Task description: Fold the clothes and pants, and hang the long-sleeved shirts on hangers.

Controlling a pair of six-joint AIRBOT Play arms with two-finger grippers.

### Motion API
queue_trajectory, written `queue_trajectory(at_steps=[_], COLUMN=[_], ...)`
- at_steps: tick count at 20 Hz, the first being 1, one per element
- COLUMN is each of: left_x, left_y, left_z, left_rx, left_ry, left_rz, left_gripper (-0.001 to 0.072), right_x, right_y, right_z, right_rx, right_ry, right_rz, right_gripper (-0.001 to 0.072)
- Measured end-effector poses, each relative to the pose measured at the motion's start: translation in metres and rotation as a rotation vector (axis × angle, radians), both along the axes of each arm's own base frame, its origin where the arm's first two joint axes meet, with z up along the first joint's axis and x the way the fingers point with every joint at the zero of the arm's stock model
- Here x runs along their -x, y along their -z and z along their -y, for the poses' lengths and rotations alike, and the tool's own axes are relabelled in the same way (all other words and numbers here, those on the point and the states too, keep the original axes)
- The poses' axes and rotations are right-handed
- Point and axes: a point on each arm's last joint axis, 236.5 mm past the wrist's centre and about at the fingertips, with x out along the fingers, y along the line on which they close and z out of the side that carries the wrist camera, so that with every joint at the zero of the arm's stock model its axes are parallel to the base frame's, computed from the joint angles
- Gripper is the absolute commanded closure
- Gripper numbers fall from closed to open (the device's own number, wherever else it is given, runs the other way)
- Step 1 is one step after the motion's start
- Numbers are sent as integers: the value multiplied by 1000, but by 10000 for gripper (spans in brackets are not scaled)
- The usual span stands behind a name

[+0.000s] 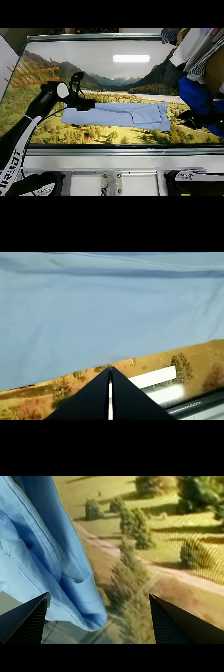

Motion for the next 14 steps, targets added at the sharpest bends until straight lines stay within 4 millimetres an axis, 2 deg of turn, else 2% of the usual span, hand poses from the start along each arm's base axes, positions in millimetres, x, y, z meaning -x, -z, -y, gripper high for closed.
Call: queue_trajectory(at_steps=[5,14], left_x=[8,10], left_y=[3,4], left_z=[15,18], left_rx=[6,8], left_ry=[18,16], left_rz=[-1,-4], left_gripper=[699,700], right_x=[-15,-34], right_y=[13,12], right_z=[-34,-107], right_rx=[-127,-204], right_ry=[-29,-164], right_rz=[9,37], right_gripper=[-8,-5])
